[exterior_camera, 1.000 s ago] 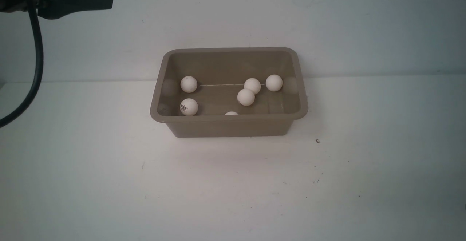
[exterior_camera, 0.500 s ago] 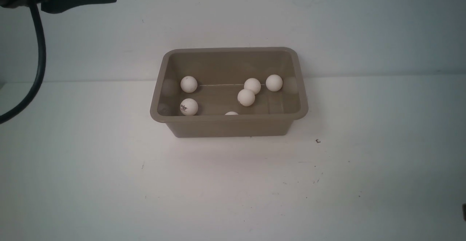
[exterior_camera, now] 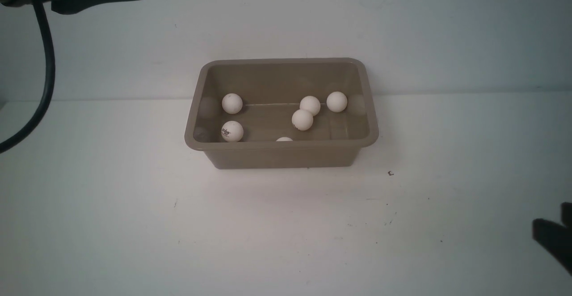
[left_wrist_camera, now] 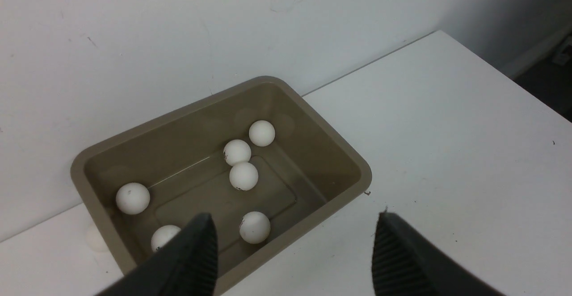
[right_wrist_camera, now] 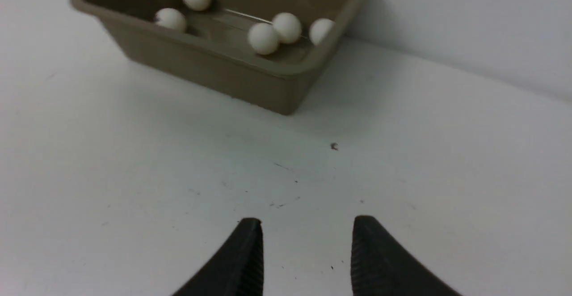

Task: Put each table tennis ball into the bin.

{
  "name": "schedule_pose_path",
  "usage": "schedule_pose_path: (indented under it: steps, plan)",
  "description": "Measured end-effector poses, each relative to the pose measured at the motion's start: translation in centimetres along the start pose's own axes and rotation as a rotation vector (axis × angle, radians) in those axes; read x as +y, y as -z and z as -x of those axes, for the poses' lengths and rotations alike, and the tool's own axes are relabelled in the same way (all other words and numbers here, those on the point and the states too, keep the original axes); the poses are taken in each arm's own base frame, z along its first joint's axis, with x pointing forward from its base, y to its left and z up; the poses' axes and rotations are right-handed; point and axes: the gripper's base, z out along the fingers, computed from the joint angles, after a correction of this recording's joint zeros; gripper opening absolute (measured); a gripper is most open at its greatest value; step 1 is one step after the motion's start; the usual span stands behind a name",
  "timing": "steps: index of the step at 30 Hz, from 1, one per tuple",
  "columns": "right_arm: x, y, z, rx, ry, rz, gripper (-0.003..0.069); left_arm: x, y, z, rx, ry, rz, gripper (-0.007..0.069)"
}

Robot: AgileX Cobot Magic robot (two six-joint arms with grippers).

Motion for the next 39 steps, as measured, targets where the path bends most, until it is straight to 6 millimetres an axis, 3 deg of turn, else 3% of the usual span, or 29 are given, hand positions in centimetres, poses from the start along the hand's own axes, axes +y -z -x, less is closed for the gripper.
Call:
schedule_pose_path:
  steps: [4, 13, 25, 31, 39]
  plan:
    - [0.5, -0.1, 0.0, -0.003, 0.083, 0.039, 0.0244, 0.0, 0.0, 0.0, 0.000, -0.001, 0.000, 0.0426]
    - [-0.7, -1.1, -2.2, -0.011, -0.054, -0.115, 0.0243, 0.0, 0.0, 0.0, 0.001, -0.003, -0.001, 0.0426]
    - [-0.4, -1.1, -3.1, 0.076, 0.029, -0.088, 0.0243, -0.2, 0.0, 0.1, -0.016, 0.007, -0.017, 0.0426]
    - [-0.8, -1.0, -3.7, 0.156, 0.208, -0.113, 0.0243, -0.3, 0.0, 0.3, -0.030, 0.018, -0.032, 0.0426]
    - [-0.7, -1.0, -4.2, 0.209, 0.247, -0.095, 0.0243, -0.3, 0.0, 0.3, -0.031, 0.017, -0.032, 0.0426]
